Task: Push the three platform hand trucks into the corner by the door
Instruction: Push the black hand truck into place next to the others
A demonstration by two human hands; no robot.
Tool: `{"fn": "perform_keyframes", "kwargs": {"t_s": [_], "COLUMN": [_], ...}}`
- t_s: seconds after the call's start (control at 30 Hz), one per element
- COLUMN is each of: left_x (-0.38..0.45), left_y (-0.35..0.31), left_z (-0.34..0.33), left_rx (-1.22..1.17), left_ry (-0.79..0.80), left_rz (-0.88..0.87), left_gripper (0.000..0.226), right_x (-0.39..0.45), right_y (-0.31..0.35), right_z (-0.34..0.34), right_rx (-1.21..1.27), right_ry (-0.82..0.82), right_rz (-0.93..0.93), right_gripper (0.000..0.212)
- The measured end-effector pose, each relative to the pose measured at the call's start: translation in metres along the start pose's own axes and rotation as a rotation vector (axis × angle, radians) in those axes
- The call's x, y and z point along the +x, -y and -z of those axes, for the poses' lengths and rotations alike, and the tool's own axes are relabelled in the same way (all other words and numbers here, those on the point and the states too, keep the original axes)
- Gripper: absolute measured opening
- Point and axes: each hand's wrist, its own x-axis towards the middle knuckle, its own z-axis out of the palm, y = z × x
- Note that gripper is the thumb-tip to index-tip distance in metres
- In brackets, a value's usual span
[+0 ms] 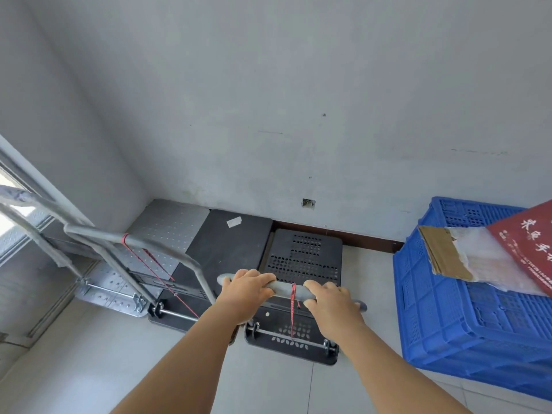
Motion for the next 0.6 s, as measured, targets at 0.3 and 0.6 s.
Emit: {"fn": "perform_keyframes", "kwargs": {"t_s": [0.3,0.6], "left_x": [0.031,0.057], "left_y": [0.014,0.027], "left_z": [0.018,0.034], "left_rx": [-0.022,-0.004], "left_ry": [-0.008,-0.018], "left_rz": [-0.012,-0.070], "left_gripper": [0.027,0.023], "right_x": [0.036,0.060], "right_y": [0.012,0.024], "right_z": [0.010,0.015], "right_rx": [0.023,0.038], "right_ry": [-0.006,-0.033], "right_rz": [0.002,-0.047], "right_gripper": [0.029,0.034]}}
